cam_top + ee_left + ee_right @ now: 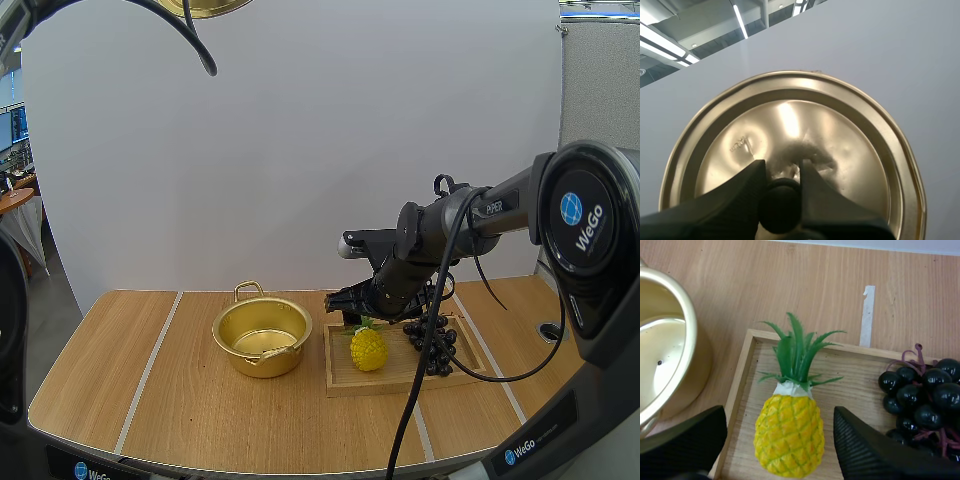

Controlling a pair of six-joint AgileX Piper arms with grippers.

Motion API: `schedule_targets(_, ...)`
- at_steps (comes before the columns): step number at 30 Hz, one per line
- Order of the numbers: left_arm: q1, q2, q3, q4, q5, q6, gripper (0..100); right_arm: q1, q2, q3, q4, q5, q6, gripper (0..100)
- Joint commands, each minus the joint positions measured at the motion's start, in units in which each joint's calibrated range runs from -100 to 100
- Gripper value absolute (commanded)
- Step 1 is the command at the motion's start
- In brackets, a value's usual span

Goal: Open the pot, put the pineapple inside, and close it

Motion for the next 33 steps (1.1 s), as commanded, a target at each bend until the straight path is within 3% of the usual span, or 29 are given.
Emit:
schedule_targets(1, 0.02, -0.4, -0.5, 0.1, -2.6, -0.5, 0, 0.1, 1.4, -0.4, -0.7, -0.9, 0.1, 100)
schedule_targets(18, 0.02, -0.4, -0.5, 0.1, -2.6, -0.5, 0, 0.1, 12.3, -0.4, -0.9, -8.1, 0.1, 100)
schedule_targets(29, 0.02, -0.4, -0.5, 0.1, -2.6, -0.5, 0, 0.1, 14.2, -0.4, -1.2, -9.1, 0.1, 100)
schedule_targets(30, 0.02, -0.4, -0.5, 0.1, -2.6, -0.5, 0, 0.1, 14.2, -0.4, -1.2, -9.1, 0.1, 90)
schedule_targets(32, 0.02, -0.4, -0.5, 0.1, -2.6, -0.5, 0, 0.1, 14.2, -0.4, -1.2, -8.9, 0.1, 60)
schedule_targets(33, 0.02, -0.4, -0.5, 0.1, -2.6, -0.5, 0, 0.1, 14.2, -0.4, -1.2, -8.6, 0.1, 39)
